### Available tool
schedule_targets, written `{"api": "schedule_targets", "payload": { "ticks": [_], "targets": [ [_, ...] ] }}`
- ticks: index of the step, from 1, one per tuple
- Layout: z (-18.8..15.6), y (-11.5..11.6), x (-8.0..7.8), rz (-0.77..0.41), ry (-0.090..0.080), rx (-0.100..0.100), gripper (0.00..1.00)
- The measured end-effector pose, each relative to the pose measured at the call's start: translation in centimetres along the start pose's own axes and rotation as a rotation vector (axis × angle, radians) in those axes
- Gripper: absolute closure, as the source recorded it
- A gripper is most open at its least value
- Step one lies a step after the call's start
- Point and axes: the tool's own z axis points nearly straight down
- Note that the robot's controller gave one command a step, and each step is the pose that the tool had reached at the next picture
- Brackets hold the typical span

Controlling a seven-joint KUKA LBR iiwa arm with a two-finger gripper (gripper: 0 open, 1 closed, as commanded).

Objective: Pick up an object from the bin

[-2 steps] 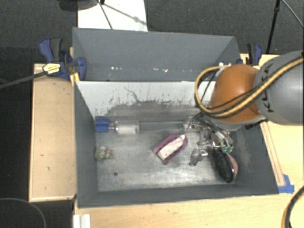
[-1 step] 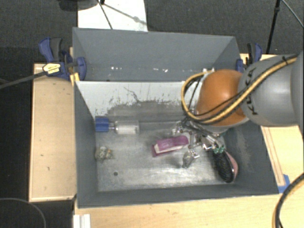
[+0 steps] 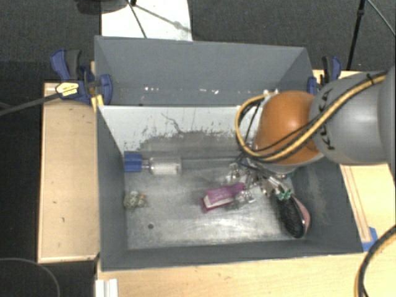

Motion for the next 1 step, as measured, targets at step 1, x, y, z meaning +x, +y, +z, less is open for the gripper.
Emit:
{"api": "schedule_targets", "payload": {
  "ticks": [1],
  "targets": [
    [-13.74, 0.84, 0.54, -0.209, -0.004, 0.002, 1.00]
  ]
}}
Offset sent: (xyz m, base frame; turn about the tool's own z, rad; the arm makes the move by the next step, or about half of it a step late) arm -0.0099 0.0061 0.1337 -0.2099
